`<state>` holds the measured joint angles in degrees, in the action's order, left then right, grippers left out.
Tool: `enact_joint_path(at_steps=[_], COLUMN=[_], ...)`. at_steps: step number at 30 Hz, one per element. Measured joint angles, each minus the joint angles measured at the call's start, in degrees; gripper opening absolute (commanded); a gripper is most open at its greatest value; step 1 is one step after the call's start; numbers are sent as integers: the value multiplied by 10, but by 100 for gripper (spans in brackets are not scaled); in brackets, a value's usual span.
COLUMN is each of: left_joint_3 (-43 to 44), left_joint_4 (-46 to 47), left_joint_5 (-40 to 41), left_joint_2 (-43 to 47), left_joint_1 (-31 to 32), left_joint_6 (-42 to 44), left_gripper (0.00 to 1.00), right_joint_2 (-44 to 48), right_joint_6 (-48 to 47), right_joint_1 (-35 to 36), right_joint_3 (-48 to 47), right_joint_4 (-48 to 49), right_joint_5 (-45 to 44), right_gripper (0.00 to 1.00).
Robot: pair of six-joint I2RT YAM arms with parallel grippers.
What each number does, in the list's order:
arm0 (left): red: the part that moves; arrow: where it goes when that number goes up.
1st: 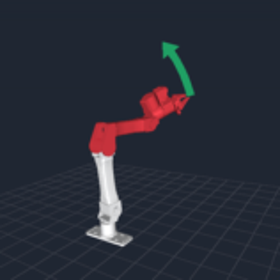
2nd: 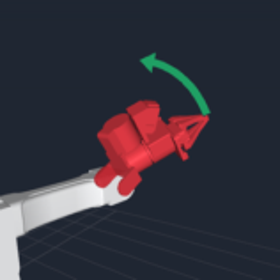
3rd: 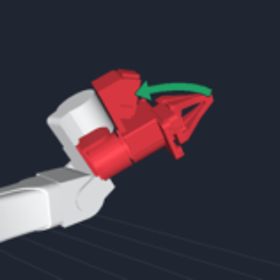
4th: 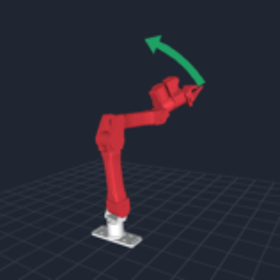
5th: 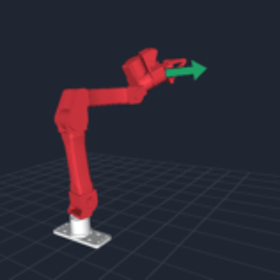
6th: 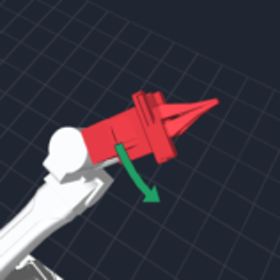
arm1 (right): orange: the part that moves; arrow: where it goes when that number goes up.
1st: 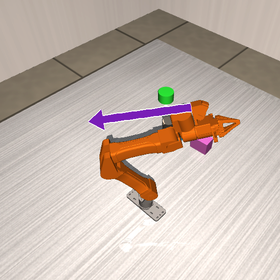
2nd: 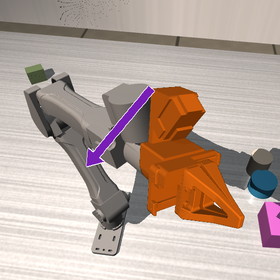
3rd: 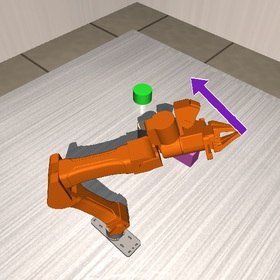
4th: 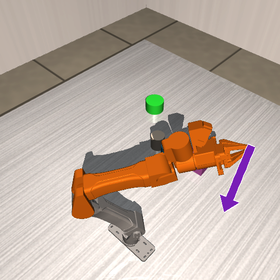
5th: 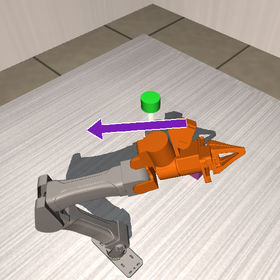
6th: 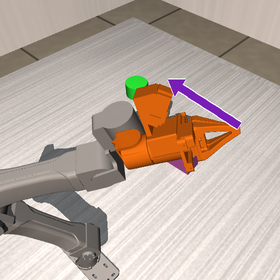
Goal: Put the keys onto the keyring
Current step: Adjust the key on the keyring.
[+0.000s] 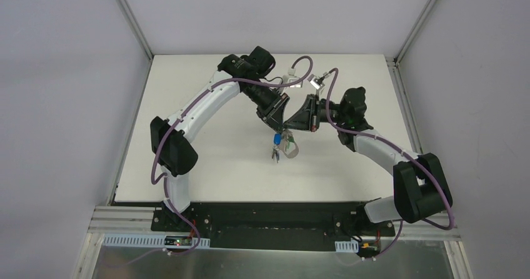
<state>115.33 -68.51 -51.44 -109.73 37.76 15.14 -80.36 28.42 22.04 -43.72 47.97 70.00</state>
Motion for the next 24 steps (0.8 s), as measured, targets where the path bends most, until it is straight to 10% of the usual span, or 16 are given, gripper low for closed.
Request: enact_joint_path(at_steps=[24], left_joint_3=[-31], left_joint_4=[129], left_joint_5=[-22], left_joint_2=[11], left_joint_1=[-41], left_joint_6=[-116], left_gripper=[11], right_joint_2=[-7], right_joint_6=[94], right_joint_1=[-34], right_joint_3=[8], right_joint_4=[71], right_joint_5=[-83], right_gripper=[0])
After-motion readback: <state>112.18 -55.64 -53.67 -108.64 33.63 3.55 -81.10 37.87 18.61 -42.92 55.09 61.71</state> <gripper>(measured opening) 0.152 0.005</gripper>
